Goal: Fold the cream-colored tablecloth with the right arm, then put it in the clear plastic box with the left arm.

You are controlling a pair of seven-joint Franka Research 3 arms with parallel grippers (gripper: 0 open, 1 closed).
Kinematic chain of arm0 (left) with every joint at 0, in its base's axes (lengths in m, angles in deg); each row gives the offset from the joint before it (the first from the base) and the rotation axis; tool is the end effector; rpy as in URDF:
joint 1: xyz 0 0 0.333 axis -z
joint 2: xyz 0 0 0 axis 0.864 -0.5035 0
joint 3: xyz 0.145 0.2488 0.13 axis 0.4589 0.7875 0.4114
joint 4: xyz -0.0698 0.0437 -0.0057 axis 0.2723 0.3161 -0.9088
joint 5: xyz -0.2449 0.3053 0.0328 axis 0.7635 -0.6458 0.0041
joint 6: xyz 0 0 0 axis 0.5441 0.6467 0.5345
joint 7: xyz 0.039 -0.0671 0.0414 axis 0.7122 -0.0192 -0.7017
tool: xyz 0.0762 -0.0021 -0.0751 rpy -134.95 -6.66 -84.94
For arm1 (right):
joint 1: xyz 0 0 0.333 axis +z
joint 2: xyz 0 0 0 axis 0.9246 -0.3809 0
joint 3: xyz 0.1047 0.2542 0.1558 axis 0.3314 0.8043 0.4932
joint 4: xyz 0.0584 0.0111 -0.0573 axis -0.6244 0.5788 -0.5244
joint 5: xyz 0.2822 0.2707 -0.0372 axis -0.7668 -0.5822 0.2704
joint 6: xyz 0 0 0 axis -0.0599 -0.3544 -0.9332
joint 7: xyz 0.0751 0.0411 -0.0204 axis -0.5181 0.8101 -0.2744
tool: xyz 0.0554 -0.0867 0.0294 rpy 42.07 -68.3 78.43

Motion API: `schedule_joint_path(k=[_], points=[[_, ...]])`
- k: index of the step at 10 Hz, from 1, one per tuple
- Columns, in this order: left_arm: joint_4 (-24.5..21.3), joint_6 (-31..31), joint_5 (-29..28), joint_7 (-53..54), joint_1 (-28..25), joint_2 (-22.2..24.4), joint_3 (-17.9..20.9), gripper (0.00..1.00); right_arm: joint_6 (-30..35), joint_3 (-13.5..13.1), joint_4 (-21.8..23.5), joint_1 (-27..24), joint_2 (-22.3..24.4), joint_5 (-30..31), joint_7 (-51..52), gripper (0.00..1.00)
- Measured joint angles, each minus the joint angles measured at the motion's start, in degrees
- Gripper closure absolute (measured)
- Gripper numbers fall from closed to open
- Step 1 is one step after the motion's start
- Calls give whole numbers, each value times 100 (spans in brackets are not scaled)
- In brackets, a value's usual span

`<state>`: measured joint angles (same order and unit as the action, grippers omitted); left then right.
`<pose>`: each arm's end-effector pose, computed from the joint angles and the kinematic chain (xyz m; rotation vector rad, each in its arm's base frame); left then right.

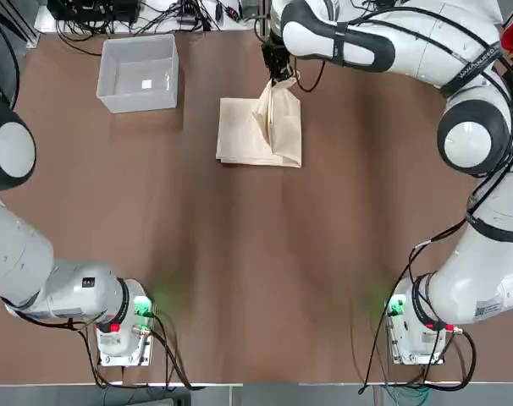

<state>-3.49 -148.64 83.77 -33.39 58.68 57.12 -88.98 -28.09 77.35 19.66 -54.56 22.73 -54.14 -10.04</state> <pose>0.6026 -0.0238 0.5868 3.1084 -0.0213 -0.0240 0.5432 0.4815 0.4362 -2.7353 1.2306 0.1247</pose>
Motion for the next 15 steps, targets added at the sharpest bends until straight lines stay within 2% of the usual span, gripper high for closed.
schedule_joint_path(k=[3, 12, 15], points=[[0, 0, 0, 1, -2, 0, 15, 0, -135, 2, 0, 27, -109, 71, -2, 97], [59, 0, 0, 21, -9, 0, 38, 0, -738, 29, 23, 179, -654, 934, -286, 97], [59, 0, 119, 23, -9, 1, 38, 0, -774, 29, 23, 241, -732, 1012, -326, 95]])
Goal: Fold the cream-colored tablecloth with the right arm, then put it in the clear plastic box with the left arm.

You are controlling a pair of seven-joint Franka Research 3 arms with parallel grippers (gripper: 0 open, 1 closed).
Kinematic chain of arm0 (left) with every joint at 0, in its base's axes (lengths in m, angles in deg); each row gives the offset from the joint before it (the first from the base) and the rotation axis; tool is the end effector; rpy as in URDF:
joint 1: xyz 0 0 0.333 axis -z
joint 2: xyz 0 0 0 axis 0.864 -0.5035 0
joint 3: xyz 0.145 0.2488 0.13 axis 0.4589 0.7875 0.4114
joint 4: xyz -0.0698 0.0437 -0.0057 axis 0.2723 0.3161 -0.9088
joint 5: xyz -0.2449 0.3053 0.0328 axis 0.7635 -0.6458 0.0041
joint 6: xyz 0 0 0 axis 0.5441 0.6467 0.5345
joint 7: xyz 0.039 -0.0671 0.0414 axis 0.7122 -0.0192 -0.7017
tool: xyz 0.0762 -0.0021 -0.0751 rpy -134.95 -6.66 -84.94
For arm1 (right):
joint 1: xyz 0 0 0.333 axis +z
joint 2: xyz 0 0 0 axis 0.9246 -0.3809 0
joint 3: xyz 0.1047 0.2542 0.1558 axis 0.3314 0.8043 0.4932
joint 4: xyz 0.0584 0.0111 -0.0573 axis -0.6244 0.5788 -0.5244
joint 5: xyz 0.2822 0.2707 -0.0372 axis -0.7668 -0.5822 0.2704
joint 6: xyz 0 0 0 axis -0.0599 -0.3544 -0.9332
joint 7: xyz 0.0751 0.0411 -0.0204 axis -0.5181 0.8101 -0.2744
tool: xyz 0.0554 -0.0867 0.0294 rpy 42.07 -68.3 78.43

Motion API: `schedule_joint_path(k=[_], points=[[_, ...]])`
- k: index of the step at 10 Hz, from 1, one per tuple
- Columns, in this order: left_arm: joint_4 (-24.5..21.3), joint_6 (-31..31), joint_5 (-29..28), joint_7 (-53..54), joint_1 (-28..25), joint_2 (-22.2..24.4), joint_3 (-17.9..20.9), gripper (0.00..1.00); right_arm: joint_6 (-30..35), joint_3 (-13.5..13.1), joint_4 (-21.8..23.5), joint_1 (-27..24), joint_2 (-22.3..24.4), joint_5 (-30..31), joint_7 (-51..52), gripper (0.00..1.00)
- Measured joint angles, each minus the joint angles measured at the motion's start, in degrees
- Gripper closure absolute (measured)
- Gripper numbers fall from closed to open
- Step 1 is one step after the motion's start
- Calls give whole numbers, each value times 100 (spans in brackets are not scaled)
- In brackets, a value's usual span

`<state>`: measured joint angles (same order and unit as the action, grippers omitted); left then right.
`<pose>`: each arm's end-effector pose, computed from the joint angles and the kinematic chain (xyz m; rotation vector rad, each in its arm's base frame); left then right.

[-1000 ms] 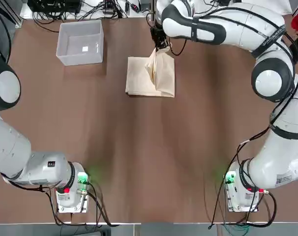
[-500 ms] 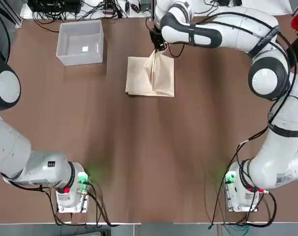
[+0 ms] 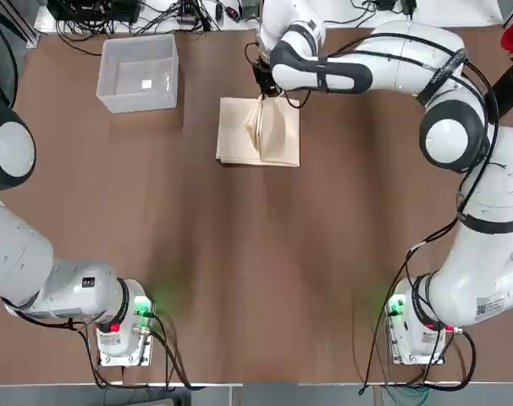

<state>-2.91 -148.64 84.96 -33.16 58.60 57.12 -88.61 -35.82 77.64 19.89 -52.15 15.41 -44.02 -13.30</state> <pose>0.6031 -0.0215 0.5916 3.0883 -0.0141 -0.0088 0.5453 0.5116 0.3652 -2.7461 1.1765 0.0020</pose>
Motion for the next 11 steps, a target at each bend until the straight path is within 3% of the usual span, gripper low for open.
schedule_joint_path(k=[2, 11], points=[[0, 0, 29, 0, 0, 0, 0, 0, -30, 4, -1, 1, 0, 1, -5, 83], [-108, 133, 319, 3, 43, -2, -31, 0, -199, 11, -84, 1, -1, 5, -14, 65]])
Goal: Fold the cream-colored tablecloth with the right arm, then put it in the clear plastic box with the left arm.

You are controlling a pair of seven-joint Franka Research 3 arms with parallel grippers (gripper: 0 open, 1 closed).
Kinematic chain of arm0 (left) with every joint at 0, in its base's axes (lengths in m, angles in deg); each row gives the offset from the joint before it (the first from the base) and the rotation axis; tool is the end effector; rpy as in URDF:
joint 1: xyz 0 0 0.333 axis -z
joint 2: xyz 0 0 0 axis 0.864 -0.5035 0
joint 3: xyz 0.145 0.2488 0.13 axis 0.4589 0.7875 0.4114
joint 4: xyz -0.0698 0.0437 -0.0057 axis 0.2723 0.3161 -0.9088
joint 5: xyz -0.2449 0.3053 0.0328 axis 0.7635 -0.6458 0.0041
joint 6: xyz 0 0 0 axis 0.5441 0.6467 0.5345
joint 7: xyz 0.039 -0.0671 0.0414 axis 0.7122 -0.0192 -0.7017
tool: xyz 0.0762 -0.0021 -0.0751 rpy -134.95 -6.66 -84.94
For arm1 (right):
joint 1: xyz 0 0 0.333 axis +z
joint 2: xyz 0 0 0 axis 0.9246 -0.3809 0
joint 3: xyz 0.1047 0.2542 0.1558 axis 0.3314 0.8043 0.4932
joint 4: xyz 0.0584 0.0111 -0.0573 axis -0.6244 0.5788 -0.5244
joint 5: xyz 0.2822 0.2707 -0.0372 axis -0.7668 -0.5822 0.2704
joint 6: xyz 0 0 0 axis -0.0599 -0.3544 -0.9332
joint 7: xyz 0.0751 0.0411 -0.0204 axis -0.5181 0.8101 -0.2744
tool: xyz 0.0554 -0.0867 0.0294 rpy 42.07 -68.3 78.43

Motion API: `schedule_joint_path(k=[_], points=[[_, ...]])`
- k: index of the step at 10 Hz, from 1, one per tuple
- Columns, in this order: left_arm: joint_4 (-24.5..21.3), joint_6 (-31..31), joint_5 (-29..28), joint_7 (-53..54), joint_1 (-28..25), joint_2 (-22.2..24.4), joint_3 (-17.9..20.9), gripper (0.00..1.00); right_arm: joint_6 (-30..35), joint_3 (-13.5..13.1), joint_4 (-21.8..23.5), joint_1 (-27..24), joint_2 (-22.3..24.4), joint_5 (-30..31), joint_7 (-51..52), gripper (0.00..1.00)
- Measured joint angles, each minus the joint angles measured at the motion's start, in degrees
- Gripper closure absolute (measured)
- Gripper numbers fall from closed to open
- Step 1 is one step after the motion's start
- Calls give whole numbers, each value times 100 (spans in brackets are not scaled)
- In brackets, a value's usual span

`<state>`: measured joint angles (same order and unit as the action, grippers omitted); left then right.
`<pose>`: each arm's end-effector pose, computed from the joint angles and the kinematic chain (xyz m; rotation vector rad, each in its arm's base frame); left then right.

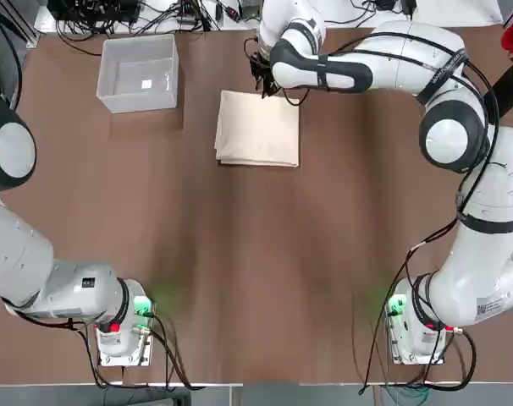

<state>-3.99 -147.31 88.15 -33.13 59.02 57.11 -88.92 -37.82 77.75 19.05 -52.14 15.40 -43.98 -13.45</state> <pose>0.5992 -0.0348 0.5812 3.0322 -0.0310 -0.0758 0.5503 0.5142 0.3756 -2.6980 1.1683 -0.0142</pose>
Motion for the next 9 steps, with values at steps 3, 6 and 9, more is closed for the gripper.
schedule_joint_path(k=[3, 6, 9], points=[[-399, -6, 339, 57, 138, -91, -27, 0, 70, -13, -96, -53, 1, 4, -18, 33], [-1136, -924, 720, 59, 523, -472, -286, 0, 1107, 19, -229, -367, 149, 17, 143, 0], [-2129, -2289, 1370, -55, 536, -709, -767, 0, 2188, 499, -455, -975, 369, 16, 1041, 0]])
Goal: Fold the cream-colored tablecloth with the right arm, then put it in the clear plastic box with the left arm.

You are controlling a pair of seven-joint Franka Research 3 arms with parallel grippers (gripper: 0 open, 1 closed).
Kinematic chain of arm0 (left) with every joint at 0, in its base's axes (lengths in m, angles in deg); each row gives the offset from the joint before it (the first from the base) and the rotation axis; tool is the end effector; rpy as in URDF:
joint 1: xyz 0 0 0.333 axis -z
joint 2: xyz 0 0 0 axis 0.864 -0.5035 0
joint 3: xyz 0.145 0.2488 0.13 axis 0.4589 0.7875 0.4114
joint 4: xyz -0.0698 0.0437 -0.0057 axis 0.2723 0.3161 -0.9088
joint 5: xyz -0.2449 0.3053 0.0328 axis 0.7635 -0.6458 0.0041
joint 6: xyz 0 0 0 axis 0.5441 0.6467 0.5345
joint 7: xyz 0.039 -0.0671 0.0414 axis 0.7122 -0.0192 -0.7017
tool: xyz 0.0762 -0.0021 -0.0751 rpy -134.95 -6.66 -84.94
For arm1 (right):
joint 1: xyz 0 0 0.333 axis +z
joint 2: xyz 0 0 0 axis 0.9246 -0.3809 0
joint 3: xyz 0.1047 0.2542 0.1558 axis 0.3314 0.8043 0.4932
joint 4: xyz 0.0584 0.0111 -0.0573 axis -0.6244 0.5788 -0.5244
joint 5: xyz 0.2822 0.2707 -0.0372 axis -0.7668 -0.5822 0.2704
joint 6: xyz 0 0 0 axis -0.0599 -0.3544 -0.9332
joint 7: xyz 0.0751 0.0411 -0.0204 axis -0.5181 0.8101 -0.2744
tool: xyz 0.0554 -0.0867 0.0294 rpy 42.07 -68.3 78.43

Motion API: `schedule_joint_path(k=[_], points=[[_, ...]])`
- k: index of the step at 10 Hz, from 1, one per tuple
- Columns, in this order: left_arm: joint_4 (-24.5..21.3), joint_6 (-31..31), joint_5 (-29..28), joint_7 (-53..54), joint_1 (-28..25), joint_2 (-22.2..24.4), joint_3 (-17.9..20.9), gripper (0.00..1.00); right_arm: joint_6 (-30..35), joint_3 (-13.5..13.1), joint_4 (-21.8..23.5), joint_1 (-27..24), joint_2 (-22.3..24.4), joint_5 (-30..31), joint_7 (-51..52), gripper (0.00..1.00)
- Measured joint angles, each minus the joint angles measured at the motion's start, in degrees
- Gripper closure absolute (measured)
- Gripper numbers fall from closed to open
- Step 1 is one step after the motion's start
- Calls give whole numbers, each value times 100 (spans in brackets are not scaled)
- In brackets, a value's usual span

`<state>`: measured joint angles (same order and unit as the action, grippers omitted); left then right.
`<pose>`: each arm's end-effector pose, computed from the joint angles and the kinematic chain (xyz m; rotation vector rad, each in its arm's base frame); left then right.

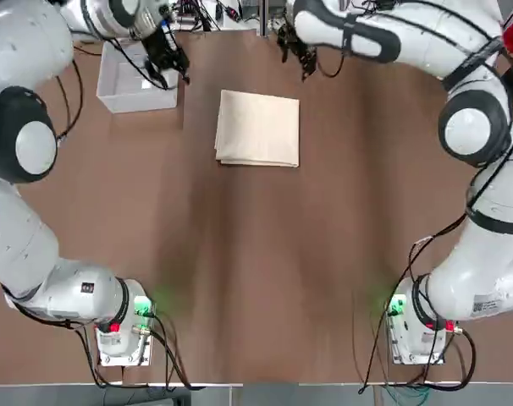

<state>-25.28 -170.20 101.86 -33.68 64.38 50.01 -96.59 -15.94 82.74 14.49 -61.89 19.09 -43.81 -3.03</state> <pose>0.5818 -0.1775 0.3700 2.7988 -0.1099 -0.2705 0.5914 0.4125 0.4357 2.8951 -1.1761 -0.0421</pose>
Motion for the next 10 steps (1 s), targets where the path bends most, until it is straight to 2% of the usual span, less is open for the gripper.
schedule_joint_path(k=[2, 5, 8, 10], points=[[-436, -1285, 104, -5, -19, -412, -318, 0, 429, 348, -43, -438, 34, 0, 479, 0], [-496, -2900, 111, -69, -17, -1358, -748, 0, 628, 634, -84, -1051, 52, 0, 1137, 0], [-383, -3905, 111, -69, -29, -2028, -1033, 0, 1023, 667, -389, -1419, 169, 4, 1925, 0], [-263, -4044, 111, -70, -27, -2218, -1160, 0, 1263, 660, -629, -1628, 224, 5, 2426, 0]])
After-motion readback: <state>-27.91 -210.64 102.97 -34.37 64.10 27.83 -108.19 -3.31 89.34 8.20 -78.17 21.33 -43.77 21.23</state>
